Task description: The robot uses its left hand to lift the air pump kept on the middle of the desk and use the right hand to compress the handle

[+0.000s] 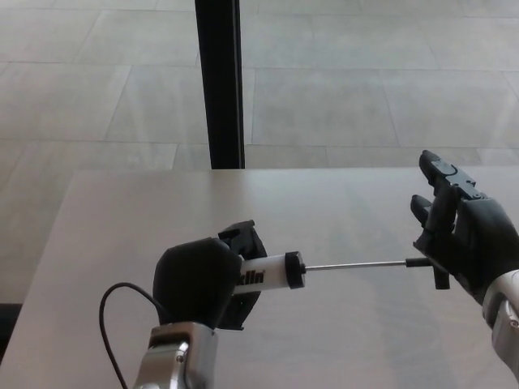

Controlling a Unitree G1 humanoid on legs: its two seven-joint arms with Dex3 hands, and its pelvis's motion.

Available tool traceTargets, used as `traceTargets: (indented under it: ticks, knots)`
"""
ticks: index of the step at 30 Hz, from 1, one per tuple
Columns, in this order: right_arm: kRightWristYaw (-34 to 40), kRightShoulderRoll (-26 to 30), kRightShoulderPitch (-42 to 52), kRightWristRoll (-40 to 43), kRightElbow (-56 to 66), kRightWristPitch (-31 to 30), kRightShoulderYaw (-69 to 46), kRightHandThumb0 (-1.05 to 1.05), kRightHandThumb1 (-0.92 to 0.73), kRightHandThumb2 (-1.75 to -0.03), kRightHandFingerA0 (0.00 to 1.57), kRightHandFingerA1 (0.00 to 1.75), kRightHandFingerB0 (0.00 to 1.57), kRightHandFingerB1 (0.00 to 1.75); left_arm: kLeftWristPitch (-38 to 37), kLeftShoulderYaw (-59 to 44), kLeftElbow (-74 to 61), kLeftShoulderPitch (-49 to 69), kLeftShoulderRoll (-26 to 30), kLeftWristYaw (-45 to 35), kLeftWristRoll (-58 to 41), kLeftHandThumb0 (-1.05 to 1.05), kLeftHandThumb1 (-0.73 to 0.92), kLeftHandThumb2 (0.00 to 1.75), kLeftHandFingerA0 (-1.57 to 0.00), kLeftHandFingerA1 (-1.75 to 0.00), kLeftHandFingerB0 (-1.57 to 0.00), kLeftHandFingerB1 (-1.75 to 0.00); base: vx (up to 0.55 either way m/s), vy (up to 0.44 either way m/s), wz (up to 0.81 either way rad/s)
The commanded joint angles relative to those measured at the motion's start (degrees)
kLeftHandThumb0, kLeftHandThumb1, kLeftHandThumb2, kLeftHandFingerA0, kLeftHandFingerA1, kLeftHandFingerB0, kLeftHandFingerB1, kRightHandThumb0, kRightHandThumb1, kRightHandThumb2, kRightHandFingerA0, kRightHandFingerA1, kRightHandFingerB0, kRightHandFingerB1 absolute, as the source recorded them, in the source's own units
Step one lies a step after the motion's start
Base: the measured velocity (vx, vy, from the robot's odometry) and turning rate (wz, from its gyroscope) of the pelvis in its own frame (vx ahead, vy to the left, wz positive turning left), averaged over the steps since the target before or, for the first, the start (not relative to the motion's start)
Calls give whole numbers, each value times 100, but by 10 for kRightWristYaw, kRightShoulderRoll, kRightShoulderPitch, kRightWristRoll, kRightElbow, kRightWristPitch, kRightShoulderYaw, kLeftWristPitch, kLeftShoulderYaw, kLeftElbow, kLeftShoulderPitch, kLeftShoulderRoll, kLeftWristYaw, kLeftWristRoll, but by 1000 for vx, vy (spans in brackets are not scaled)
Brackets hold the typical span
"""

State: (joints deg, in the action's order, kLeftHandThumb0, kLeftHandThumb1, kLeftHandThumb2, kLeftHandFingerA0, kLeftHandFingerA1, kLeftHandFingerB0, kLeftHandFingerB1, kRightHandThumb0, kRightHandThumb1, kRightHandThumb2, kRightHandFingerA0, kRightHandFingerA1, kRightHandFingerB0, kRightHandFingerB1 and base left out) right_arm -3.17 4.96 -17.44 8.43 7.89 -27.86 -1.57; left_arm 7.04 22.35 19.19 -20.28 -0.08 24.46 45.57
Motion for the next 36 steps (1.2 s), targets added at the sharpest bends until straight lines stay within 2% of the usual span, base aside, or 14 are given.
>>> traceTargets:
  ticks: [1, 9, 10, 12, 14, 16, 19, 21, 23, 24, 32, 33, 35, 36]
  knots:
    - [13, -9, 16, -10, 3, -15, 5, -103, -92, -132, 0, 10, 0, 0, -3, -9, 4, -24, -12, 23, -12, -1, 51, 127, -96, -175, -83, -145, 0, 0, 0]
    - [15, -19, 12, -13, -9, 1, 2, -104, -92, -132, 0, 9, 0, 0, 13, -21, -1, -52, -29, 13, -19, -1, 51, 125, -100, -175, -86, -145, 0, 0, 0]
    - [10, -19, 10, -13, -12, 12, 4, -104, -92, -133, 0, 10, 0, 0, 10, -26, -4, -52, -39, 17, -28, -3, 53, 121, -132, -150, -104, -130, 0, 0, 0]
    - [9, -20, 11, -18, -11, 32, 7, -102, -92, -132, 0, 11, 0, 2, 6, -27, -5, -53, -45, 24, -27, -5, 50, 120, -135, -154, -103, -129, 0, 0, 0]
    - [10, -20, 9, -19, -12, 31, 6, -103, -92, -132, 0, 10, 0, 1, 6, -29, -8, -53, -47, 20, -28, -4, 52, 124, -104, -175, -85, -149, 0, 0, 0]
    - [11, -23, -1, -12, -11, 22, -2, -104, -91, -132, 0, 9, 0, 0, 8, -29, -18, -45, -48, 13, -29, -5, 53, 123, -130, -148, -105, -128, 0, 0, 0]
    - [6, -18, -10, -20, -15, 25, 5, -103, -92, -132, 0, 10, 0, 0, 9, -23, -17, -42, -48, 13, -25, -7, 49, 119, -130, -149, -103, -130, 0, 0, 0]
    - [3, -19, -18, -16, -16, 18, 5, -104, -92, -131, 0, 10, 0, 0, 7, -21, -14, -41, -50, 12, -26, -3, 49, 122, -99, -175, -79, -158, 0, 0, 0]
    - [1, -24, -24, -9, -16, 13, 5, -104, -90, -130, 0, 11, 0, 0, 5, -17, -14, -39, -50, 11, -26, -4, 50, 121, -100, -175, -81, -156, 0, 0, 0]
    - [1, -23, -27, -15, -17, 18, 11, -104, -92, -131, 0, 11, 0, 0, 7, -15, -12, -42, -50, 8, -25, -7, 48, 116, -128, -146, -102, -127, 0, 0, 0]
    - [0, -41, -29, -14, -22, 28, 27, -105, -92, -133, 0, 8, 0, 2, 24, -10, 6, -65, -68, 2, -34, -11, 49, 120, -132, -153, -98, -128, 0, 0, 0]
    - [3, -42, -30, -18, -23, 32, 30, -105, -92, -133, 0, 9, 0, 5, 28, -8, 13, -74, -71, 0, -31, -8, 51, 119, -100, -175, -77, -150, 0, 0, 0]
    - [5, -43, -31, -21, -22, 28, 31, -105, -92, -133, 0, 9, 0, 5, 33, -7, 15, -78, -74, -1, -32, -9, 51, 118, -99, -175, -78, -146, 0, 0, 0]
    - [9, -48, -31, -22, -27, 31, 32, -105, -92, -133, 0, 8, 0, 6, 38, -6, 21, -86, -76, -1, -28, -15, 50, 118, -131, -150, -91, -118, 0, 0, 0]
